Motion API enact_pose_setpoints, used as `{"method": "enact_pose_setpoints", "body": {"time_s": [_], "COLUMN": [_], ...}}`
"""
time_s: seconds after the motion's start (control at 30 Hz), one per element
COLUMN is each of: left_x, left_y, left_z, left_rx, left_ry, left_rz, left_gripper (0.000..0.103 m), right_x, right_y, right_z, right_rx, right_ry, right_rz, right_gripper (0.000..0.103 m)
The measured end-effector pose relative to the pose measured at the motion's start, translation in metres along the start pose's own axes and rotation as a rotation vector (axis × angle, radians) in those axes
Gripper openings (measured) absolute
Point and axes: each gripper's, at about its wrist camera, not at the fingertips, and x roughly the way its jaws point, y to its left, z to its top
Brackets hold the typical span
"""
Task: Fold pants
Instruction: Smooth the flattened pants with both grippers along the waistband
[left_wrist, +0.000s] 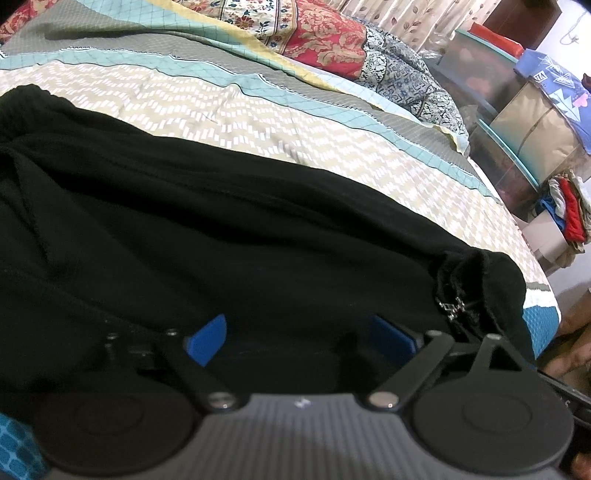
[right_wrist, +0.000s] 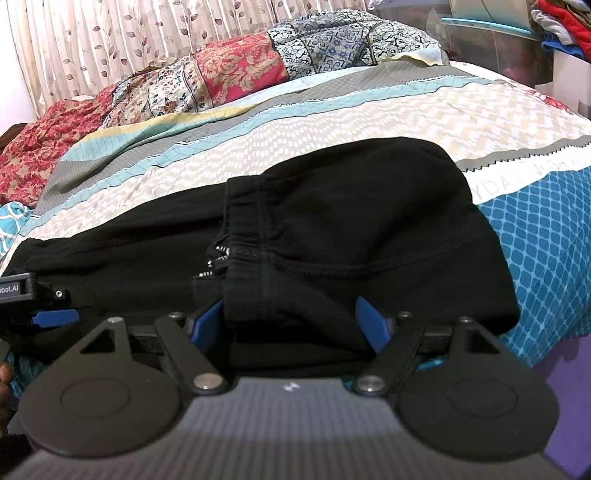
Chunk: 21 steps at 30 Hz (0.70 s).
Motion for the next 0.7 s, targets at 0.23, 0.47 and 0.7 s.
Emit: {"method": "enact_pose_setpoints", "body": {"time_s": [0.23, 0.47, 0.7], "left_x": [0.0005, 0.0017, 0.0039], "left_y": [-0.0014, -0.0003, -0.0045], "left_z": [-0.0001, 0.002, 0.0001], "left_rx": [0.002, 0.004, 0.018], "left_ry": [0.002, 0.013, 0.025], "left_rz": [-0.002, -0.01, -0.03], "left_gripper": [0.09, 0.092, 0.102], "right_x": [0.0002, 0.0008, 0.0014], "right_y": [0.0003, 0.0006, 0.0012], "right_z": [0.0001, 0.0, -0.0002], "right_rx": [0.0, 0.0, 0.001], "right_ry": [0.0, -0.001, -0.001], "right_rz": [0.0, 0.0, 0.0], "right_gripper": [0.08, 0.08, 0.08]}}
